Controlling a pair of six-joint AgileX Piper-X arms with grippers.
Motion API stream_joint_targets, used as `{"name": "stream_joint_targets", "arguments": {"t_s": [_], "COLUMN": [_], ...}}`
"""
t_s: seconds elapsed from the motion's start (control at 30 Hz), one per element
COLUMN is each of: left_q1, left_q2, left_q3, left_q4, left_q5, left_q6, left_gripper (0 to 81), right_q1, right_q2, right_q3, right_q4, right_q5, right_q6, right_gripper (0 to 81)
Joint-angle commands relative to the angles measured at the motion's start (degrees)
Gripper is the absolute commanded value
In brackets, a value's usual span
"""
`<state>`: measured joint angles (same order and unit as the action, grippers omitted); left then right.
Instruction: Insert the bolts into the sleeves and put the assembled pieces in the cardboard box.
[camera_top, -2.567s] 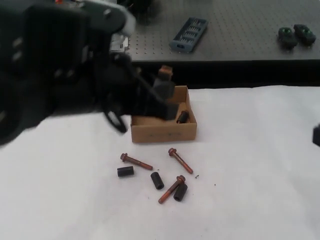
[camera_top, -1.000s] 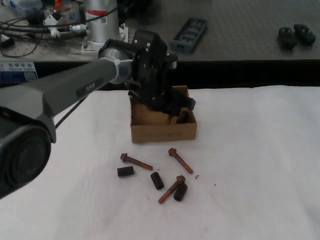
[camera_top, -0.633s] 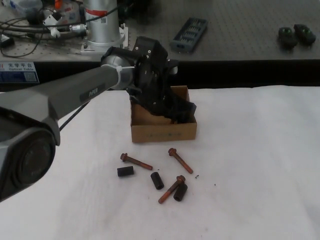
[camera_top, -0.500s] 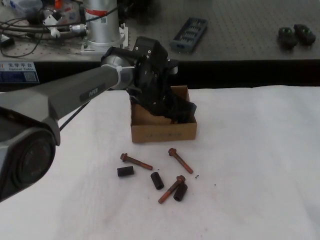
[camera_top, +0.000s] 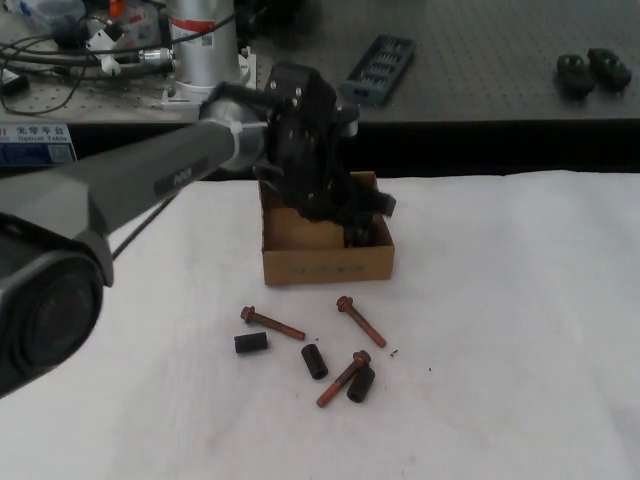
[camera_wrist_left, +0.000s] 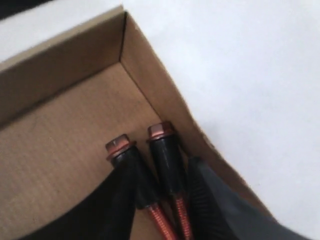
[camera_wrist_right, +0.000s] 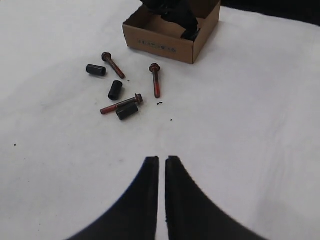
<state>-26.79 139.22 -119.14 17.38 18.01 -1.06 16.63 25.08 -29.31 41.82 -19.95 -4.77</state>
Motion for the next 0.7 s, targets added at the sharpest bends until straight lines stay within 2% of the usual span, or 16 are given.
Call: {"name": "stream_joint_targets", "arguments": {"t_s": [0.0, 0.07, 0.2, 0.33, 0.47, 0.67], "left_q1": [0.2, 0.5, 1.3, 2.7, 4.2, 5.1], "left_q2": [-8.2, -11.4, -16.6, -19.9, -23.4, -32.6], "left_q3": [-0.8, -0.8, -0.8, -0.7, 2.1, 17.0], "left_q4": [2.4, 5.0, 12.9, 20.3, 22.6, 18.8], "left_q5": [0.3, 0.3, 0.8, 1.4, 2.8, 2.8], "left_q6": [0.2, -0.5, -0.8, -0.7, -0.7, -0.9], "left_gripper": [25.3, 20.7, 0.3, 0.3, 0.6, 0.6], "right_q1": [-0.3, -0.3, -0.3, -0.3, 0.0, 2.2], "right_q2": [0.2, 1.4, 6.8, 15.3, 24.2, 35.6], "right_q3": [-0.1, -0.2, -1.3, -5.8, -12.8, -23.1], "right_q4": [-1.5, -1.5, -1.5, -1.5, -1.5, -1.5], "right_q5": [0.1, -0.3, -5.0, -9.5, -10.7, -10.6], "right_q6": [0.1, 0.1, 0.1, -0.1, -0.4, -0.4], "right_gripper": [3.9, 3.9, 3.9, 3.9, 3.9, 3.7]}}
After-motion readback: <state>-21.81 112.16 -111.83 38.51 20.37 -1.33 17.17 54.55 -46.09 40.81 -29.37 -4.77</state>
